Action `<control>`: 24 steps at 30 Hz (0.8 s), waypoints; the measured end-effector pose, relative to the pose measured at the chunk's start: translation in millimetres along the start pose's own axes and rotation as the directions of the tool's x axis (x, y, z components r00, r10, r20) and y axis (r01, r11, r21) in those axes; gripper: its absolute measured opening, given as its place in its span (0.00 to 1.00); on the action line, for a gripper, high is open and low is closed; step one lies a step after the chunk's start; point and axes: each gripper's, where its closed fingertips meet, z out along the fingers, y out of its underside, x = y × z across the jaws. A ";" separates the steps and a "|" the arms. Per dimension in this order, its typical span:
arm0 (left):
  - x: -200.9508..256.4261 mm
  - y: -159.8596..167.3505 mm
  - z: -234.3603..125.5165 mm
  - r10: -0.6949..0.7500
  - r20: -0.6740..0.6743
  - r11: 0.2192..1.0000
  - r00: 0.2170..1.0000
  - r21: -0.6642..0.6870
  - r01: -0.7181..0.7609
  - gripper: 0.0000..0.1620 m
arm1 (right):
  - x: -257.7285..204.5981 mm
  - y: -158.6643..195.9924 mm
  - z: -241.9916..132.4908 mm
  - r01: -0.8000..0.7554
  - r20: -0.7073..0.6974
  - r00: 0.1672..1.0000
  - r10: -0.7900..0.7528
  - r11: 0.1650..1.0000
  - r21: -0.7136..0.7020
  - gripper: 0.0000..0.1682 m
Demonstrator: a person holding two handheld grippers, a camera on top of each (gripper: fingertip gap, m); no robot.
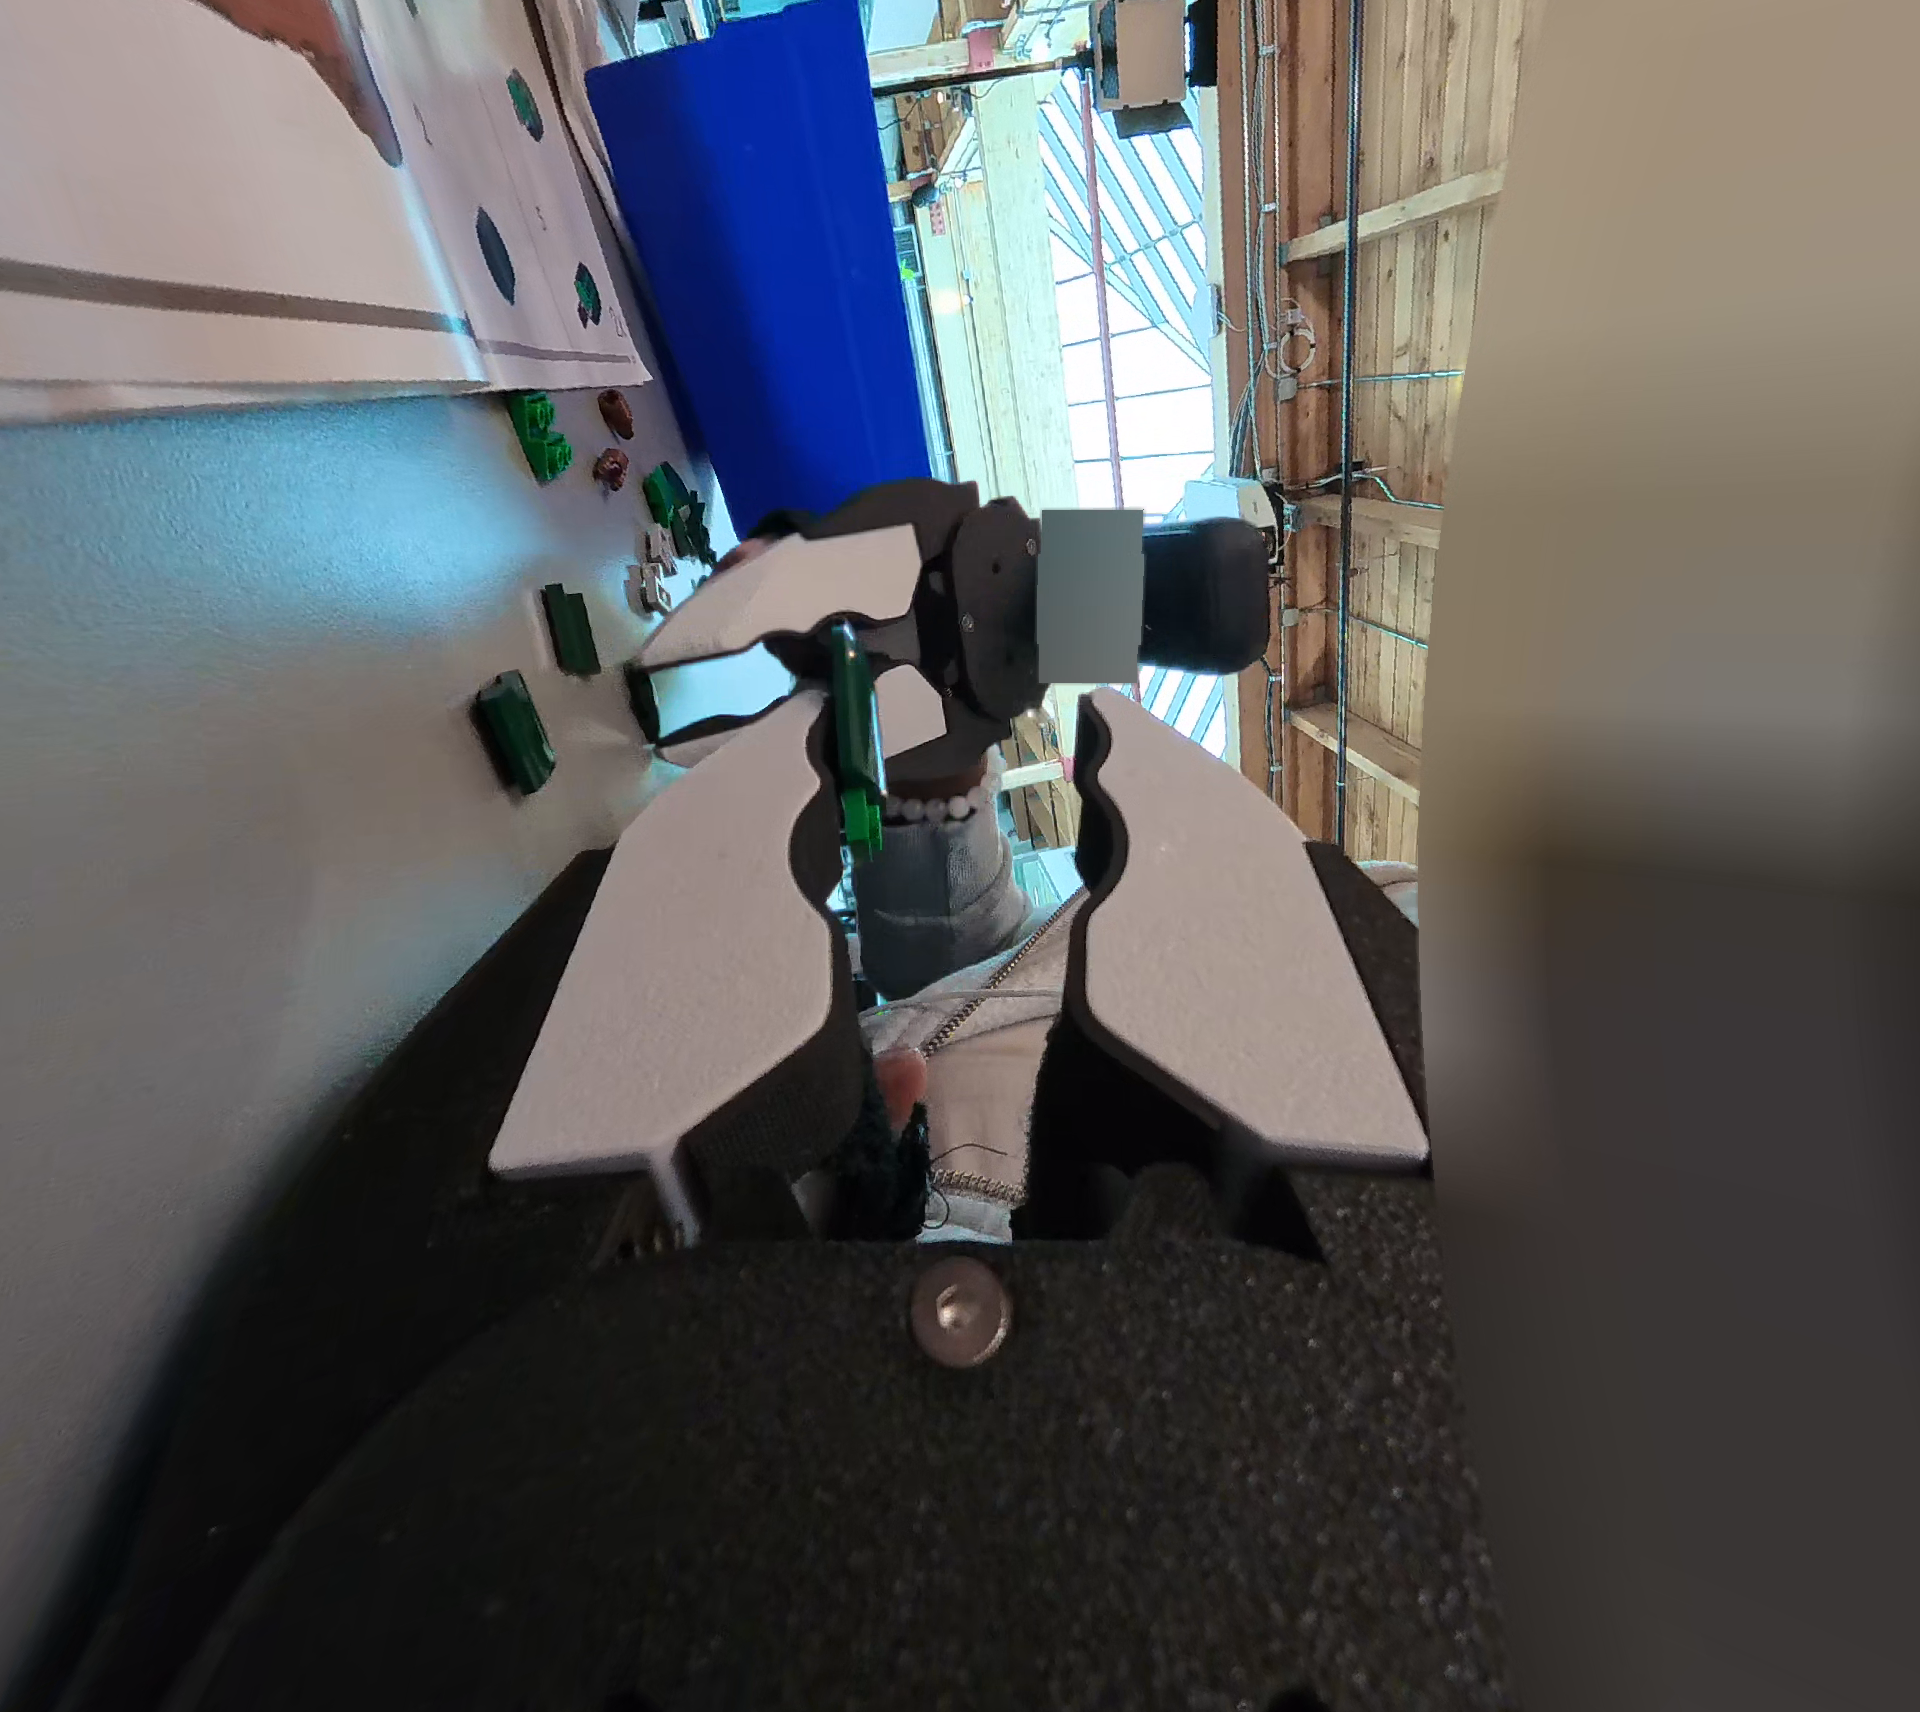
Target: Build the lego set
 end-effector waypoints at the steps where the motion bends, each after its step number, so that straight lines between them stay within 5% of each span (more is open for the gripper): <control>1: -0.3 0.5 0.3 0.000 0.001 1.000 1.000 0.000 0.000 0.25 | 1.5 -0.8 -1.8 -0.006 0.003 1.000 0.006 1.000 0.012 0.17; 10: -1.2 2.5 -1.8 0.002 0.013 1.000 1.000 0.010 -0.002 0.25 | -5.5 2.9 -8.0 -0.113 0.039 0.993 0.111 0.991 0.067 0.17; 16: -0.3 3.3 1.6 0.007 0.015 1.000 1.000 -0.003 -0.007 0.26 | -5.6 10.5 -13.4 0.054 0.050 0.997 -0.055 0.998 0.032 0.17; 24: 2.3 6.0 4.1 0.013 0.004 1.000 1.000 -0.005 -0.013 0.25 | -3.4 9.4 -8.3 0.220 0.236 0.948 -0.211 0.976 -0.009 0.20</control>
